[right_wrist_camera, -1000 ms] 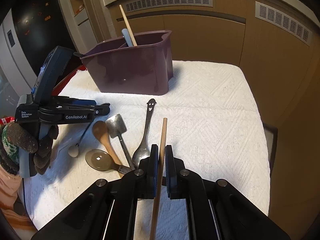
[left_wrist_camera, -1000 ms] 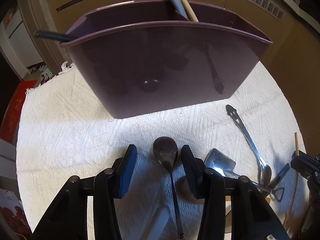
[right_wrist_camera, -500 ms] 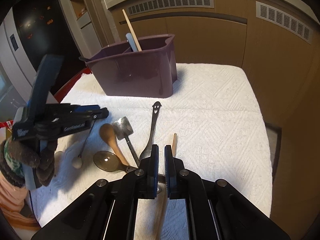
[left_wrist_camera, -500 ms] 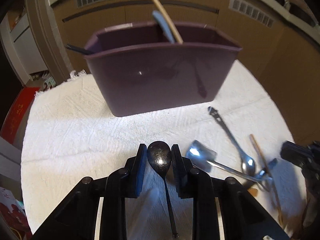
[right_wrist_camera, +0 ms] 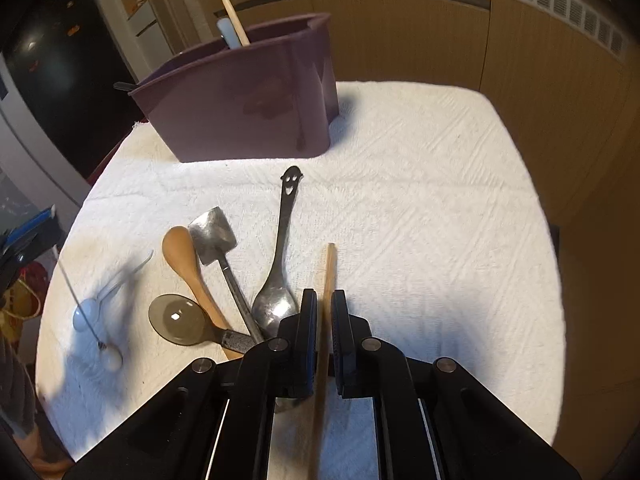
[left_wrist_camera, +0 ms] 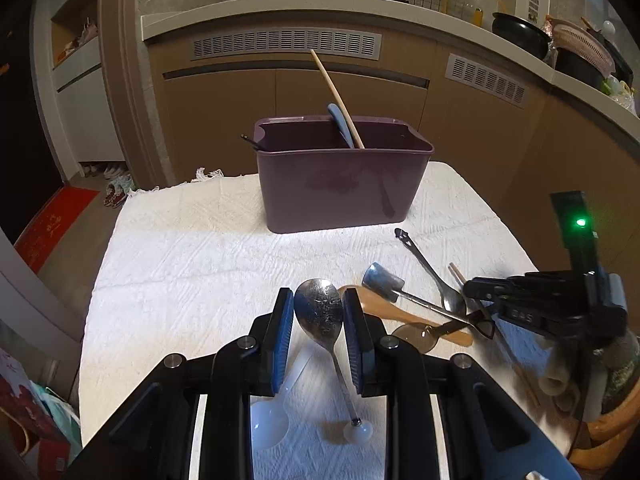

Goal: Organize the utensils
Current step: 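Lift the silver spoon over the caddy with the left gripper while the right gripper carries the chopstick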

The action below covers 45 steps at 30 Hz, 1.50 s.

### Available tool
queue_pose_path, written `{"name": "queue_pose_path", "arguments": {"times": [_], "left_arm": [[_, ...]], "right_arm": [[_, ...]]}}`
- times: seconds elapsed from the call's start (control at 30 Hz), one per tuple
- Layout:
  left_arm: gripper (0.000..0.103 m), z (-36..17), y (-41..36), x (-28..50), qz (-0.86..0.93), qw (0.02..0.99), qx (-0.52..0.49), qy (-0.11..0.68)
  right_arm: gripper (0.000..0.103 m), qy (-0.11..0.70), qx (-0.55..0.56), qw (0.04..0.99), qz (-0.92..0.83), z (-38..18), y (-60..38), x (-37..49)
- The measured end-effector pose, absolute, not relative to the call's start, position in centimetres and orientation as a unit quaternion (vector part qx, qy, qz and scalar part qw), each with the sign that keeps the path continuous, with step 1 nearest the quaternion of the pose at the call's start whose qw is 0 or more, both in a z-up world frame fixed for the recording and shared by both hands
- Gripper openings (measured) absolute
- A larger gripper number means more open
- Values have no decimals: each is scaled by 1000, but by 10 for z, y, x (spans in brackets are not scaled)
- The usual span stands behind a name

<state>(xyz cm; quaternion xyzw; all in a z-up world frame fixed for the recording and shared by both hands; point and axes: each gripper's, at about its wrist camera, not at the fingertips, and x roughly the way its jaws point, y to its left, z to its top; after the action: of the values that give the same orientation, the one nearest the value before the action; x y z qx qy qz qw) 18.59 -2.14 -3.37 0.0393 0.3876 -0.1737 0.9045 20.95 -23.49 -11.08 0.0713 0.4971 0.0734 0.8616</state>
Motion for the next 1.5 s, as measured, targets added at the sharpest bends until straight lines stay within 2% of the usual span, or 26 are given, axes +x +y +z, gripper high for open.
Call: {"name": "queue_pose_path", "arguments": {"times": [0.07, 0.23, 0.3, 0.37, 0.47, 0.67, 1.0, 1.23, 1.27, 1.3, 1.5], "left_arm": [[22, -35, -20, 184, -175, 904, 37, 389], [22, -35, -17, 180, -179, 903, 30, 390], [22, -36, -16, 180, -178, 903, 27, 390], [22, -36, -14, 179, -177, 903, 23, 390], [22, -35, -11, 178, -177, 904, 20, 389], [22, -22, -5, 170, -178, 912, 13, 370], [21, 56, -5, 176, -195, 937, 17, 289], [20, 119, -10, 204, -184, 958, 42, 216], [8, 129, -10, 210, -182, 961, 43, 205], [7, 140, -12, 218, -179, 964, 45, 194], [7, 172, -16, 267, -182, 968, 21, 174]], "right_arm": [[19, 501, 56, 861, 65, -116, -228, 215], [30, 495, 34, 867, 57, -117, -215, 217], [28, 496, 19, 866, 56, -117, -212, 215], [6, 501, 10, 864, 54, -117, -210, 214], [5, 496, 12, 866, 62, -110, -210, 206], [5, 438, 23, 895, 80, -58, -217, 174], [5, 304, 14, 945, 121, 59, -206, 148], [5, 230, -14, 965, 127, 129, -196, 179], [5, 221, -14, 967, 125, 137, -195, 186], [5, 206, -14, 971, 122, 148, -196, 194], [5, 149, 2, 983, 105, 179, -203, 247]]}}
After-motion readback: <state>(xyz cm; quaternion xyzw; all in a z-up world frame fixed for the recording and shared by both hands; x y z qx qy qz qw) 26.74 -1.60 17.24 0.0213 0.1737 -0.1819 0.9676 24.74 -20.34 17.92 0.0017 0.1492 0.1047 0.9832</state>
